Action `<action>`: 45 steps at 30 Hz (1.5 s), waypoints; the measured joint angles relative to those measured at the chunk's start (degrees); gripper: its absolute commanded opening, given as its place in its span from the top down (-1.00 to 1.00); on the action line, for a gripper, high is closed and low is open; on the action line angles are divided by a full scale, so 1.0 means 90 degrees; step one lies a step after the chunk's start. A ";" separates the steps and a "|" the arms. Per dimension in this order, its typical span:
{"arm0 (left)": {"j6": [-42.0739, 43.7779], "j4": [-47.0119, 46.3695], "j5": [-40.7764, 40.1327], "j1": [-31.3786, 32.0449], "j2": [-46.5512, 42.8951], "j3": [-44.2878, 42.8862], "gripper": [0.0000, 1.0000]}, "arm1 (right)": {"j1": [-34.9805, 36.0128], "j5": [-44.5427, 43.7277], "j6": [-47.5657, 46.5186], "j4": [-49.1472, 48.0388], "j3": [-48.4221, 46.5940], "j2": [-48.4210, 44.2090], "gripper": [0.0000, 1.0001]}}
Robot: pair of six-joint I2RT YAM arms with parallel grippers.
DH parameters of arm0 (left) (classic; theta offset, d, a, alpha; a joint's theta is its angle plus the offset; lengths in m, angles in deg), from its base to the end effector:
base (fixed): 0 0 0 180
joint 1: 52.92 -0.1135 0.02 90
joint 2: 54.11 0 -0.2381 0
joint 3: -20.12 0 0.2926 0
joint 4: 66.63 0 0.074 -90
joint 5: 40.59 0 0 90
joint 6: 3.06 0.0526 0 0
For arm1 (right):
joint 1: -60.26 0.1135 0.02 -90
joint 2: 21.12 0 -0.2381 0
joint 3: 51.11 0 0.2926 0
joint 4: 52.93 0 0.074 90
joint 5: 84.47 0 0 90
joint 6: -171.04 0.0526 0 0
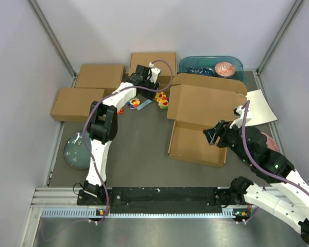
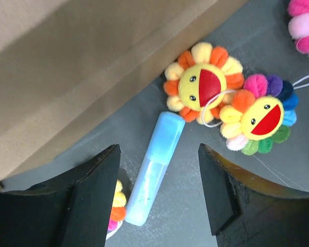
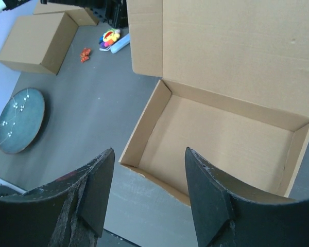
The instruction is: Fold the paper box
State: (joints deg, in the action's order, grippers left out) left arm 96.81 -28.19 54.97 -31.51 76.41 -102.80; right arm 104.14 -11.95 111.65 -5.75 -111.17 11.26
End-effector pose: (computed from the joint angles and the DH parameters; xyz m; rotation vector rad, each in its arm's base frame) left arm 0.5125 -0.2064 0.1648 0.6863 2.2786 -0.2115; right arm 0.1516 0.1238 0.3355 -0.0147 1.9388 0.5886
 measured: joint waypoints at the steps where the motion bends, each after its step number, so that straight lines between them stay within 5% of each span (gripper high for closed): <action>1: -0.0058 0.0112 -0.0002 0.0000 0.0012 -0.0017 -0.36 | 0.0000 -0.0024 -0.0010 0.0010 -0.0024 -0.0002 -0.15; 12: -0.0551 0.1200 -0.0146 0.0068 0.0627 -0.0512 -0.27 | 0.0000 -0.0058 -0.0066 0.0100 -0.0034 0.0109 -0.15; 20: -0.0835 0.1350 -0.0318 0.0087 0.0614 -0.0459 0.41 | 0.0000 -0.0078 -0.0053 0.0131 -0.0034 0.0070 -0.14; 27: -0.1251 0.1324 -0.0685 0.0080 0.0012 0.0449 0.54 | 0.0000 -0.0090 0.0002 0.0136 -0.0034 0.0027 -0.14; 32: -0.1571 0.1333 -0.1161 -0.0010 -0.0947 0.1489 0.57 | 0.0000 -0.0187 -0.0002 0.0163 -0.0039 -0.0087 -0.14; 38: -0.1994 0.0940 -0.1695 0.0143 -0.3570 0.2948 0.70 | 0.0000 -0.0323 -0.0075 0.0262 -0.0153 -0.0097 -0.13; 45: -0.2375 -0.0100 -0.1800 0.2754 -0.5850 0.4005 0.75 | 0.0000 -0.0549 -0.0231 0.0296 -0.0316 -0.0032 -0.13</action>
State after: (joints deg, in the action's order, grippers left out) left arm 75.43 -29.08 38.77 -6.73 23.75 -66.75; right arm 104.14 -16.89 109.57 -3.08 -114.01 10.97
